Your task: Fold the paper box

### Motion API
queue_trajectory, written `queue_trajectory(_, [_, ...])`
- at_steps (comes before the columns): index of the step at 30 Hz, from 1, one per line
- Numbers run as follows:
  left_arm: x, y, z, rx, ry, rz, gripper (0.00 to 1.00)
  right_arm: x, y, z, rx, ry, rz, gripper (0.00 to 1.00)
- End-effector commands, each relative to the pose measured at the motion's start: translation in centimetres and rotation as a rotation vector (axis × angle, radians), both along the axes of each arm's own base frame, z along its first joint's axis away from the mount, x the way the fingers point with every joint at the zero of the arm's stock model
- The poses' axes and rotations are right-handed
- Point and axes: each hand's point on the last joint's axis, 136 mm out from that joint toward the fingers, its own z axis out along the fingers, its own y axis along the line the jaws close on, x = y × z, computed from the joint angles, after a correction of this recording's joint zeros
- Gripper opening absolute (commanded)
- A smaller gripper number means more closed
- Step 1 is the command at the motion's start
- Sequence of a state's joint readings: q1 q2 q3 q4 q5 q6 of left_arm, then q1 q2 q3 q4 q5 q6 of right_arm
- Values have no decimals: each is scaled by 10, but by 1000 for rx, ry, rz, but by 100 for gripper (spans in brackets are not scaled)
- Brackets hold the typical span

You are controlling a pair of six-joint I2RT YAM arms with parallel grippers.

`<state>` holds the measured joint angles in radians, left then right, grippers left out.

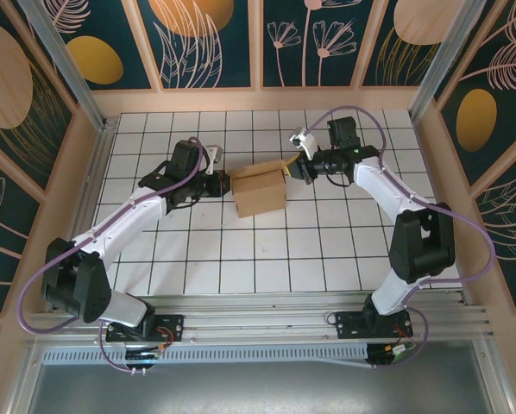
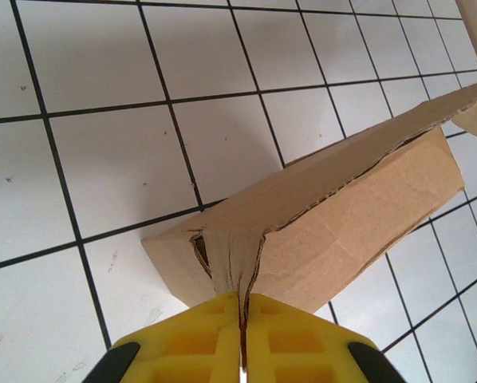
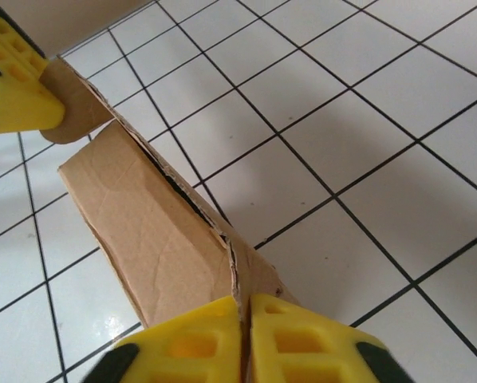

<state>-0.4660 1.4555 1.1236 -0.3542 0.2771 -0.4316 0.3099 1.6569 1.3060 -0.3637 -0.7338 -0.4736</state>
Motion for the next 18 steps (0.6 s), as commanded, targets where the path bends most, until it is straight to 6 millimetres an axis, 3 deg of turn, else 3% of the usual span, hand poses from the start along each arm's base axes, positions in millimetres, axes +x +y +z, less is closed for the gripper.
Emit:
queue_trajectory(1, [7, -11, 10, -57, -16, -5, 5, 2, 9, 16, 34, -54, -46, 4])
queue_trajectory(11, [7, -17, 10, -132, 12, 27, 0, 14, 14, 9, 89, 48, -279, 2])
queue_trajectory(18, [7, -15, 5, -124, 24, 39, 0, 0, 22, 12, 206, 134, -341, 0])
